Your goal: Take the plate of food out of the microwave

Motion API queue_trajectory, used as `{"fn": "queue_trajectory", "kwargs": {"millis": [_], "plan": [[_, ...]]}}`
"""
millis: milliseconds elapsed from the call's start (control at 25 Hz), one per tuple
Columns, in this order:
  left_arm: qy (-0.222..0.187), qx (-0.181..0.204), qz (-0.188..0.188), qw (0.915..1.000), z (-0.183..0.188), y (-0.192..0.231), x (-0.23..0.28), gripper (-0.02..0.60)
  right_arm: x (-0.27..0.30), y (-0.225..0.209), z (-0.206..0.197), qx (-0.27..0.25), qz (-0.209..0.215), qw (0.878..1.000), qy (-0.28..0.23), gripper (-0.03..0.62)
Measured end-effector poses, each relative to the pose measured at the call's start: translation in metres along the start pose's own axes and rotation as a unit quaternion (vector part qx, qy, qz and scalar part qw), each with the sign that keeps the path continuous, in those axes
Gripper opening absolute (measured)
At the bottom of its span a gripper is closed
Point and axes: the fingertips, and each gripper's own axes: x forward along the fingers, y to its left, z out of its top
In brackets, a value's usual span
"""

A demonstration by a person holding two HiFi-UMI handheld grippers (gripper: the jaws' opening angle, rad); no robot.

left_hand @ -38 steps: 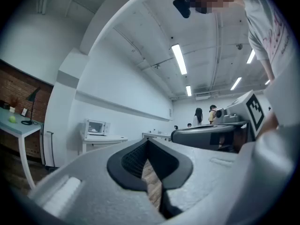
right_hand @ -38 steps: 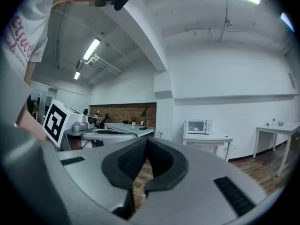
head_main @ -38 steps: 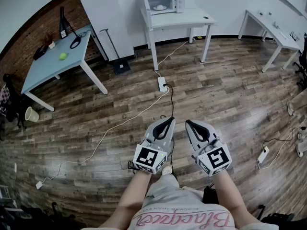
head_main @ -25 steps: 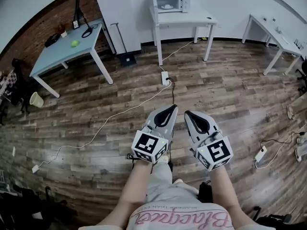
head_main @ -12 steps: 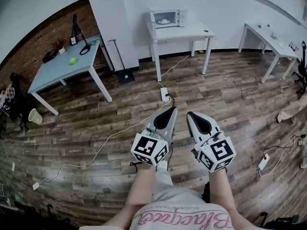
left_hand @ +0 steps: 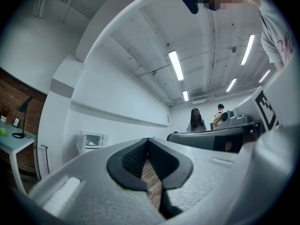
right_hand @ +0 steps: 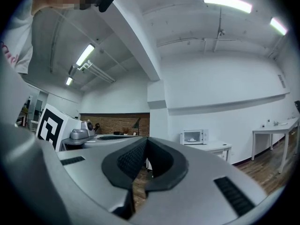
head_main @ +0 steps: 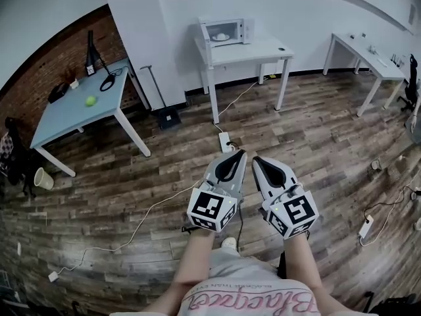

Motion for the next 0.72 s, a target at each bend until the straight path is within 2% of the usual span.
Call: {"fn": "queue_trajectory", "kwargs": {"millis": [200,320,400,560,720], "plan": [[-0.006,-0.019,-0.024,0.9995,-0.003,0.029,0.013,0.003,0.031,-0.008,-0.002,0.022,-0.01,1.0,-0.003,0.006],[-0.001,-0.02,-0.033,0.9992,-0.007,0.039,0.021,0.003,0.042,-0.012,-0.007,0.018,-0.017,1.0,0.001,0.006],[0.002,-0.024,-0.031,0.9992,-0.011,0.047,0.027,0.003,0.048,-0.015,-0.011,0.009,-0.018,1.0,0.006,0.006],[0.009,-0.055,-0.027,0.9981,-0.019,0.061,0.042,0.003,0.06,-0.024,-0.012,0.01,-0.012,1.0,-0.008,0.006],[0.018,-0.061,-0.029,0.9975,-0.024,0.069,0.057,0.003,0.073,-0.038,-0.014,-0.002,-0.021,1.0,-0.002,0.006]]}}
